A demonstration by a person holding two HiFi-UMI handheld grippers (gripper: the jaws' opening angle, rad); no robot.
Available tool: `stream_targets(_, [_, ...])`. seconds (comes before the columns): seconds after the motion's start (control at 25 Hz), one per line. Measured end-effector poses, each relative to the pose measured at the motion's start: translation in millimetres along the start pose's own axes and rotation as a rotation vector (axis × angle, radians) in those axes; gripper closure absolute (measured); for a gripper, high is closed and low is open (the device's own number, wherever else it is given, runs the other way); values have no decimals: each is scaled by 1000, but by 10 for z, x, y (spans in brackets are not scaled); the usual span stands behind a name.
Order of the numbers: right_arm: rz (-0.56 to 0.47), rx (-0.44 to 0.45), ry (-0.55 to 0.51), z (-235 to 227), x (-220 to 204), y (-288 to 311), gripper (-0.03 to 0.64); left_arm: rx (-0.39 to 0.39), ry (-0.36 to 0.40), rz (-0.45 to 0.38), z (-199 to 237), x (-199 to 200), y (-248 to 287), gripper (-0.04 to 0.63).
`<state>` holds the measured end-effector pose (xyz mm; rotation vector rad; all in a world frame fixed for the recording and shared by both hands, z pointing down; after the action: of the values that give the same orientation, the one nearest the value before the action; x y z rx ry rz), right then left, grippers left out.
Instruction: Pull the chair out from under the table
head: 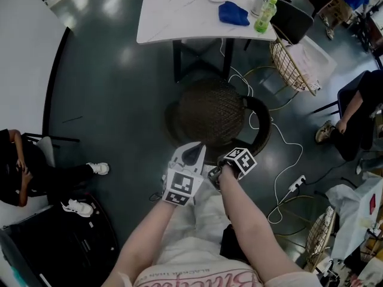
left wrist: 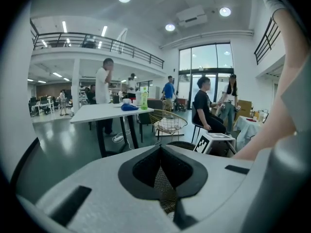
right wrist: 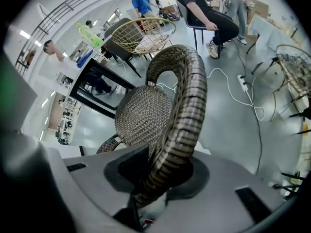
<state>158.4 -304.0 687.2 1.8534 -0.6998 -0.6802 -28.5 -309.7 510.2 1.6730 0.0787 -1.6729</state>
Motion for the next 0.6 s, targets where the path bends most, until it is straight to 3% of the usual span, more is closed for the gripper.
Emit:
stream_targets(0.48, [-4,-17,5,-561,-446,-297,508,-24,2,-20,-211,-231,-523,594])
stream_targets(0.56, [2,-18,-40,-609,-439,-311,474,-19,4,-26,-240,-228,-578,594])
stream_targets(0.6, [6,-21,-58,-636,-424,-322,427,-18,7,-31,-262,-222,-600,594])
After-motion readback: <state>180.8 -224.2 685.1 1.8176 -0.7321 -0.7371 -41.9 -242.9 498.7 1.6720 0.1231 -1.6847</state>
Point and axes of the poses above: the fingertips, and each gripper's own axes: y forward along the fingers, z to its left, x out of its top, the point moved 9 cm from there along -y, backward along the fingers, and after that the axes turned 7 degrees about -y, right-handed, at the moved point
